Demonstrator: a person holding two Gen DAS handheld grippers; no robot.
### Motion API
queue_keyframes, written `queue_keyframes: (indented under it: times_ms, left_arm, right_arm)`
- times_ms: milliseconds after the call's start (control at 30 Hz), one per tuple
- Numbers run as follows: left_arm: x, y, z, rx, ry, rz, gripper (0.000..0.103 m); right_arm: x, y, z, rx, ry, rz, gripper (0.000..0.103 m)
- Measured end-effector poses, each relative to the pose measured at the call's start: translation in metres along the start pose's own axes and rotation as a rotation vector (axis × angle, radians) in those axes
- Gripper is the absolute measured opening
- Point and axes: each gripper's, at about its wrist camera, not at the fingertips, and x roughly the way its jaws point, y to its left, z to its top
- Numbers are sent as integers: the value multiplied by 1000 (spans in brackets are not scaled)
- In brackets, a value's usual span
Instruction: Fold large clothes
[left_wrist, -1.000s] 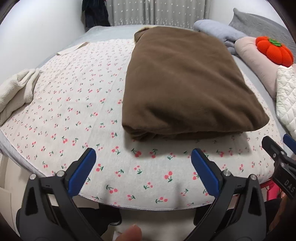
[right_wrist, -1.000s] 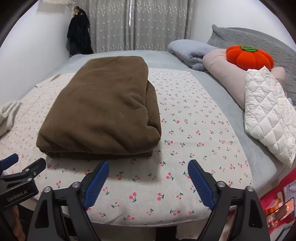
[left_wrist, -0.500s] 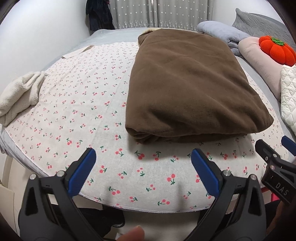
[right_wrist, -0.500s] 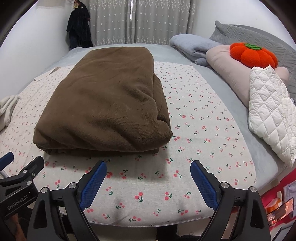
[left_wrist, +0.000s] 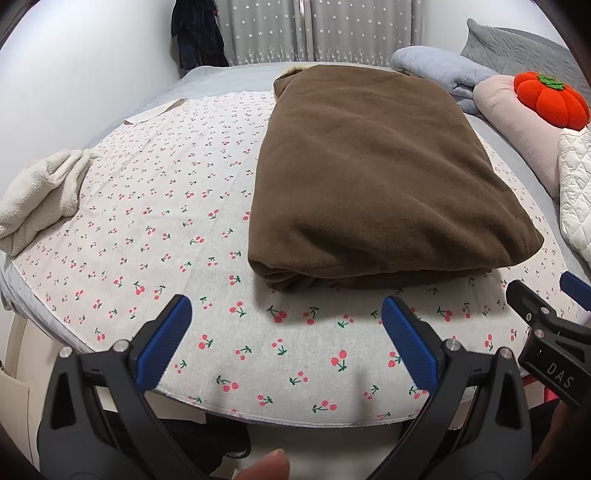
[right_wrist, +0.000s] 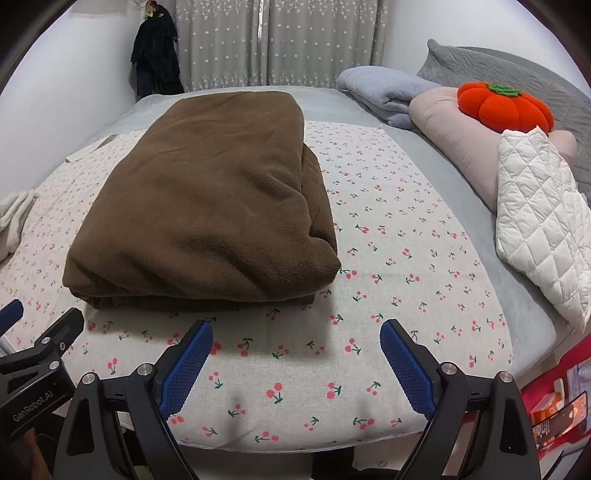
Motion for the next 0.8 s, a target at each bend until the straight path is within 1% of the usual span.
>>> queue_keyframes:
  times_ms: [800]
  left_arm:
    - [-1,-1,-1,0,-1,-3,102]
  right_arm:
    - [-1,0,-1,-5,-3,3,94]
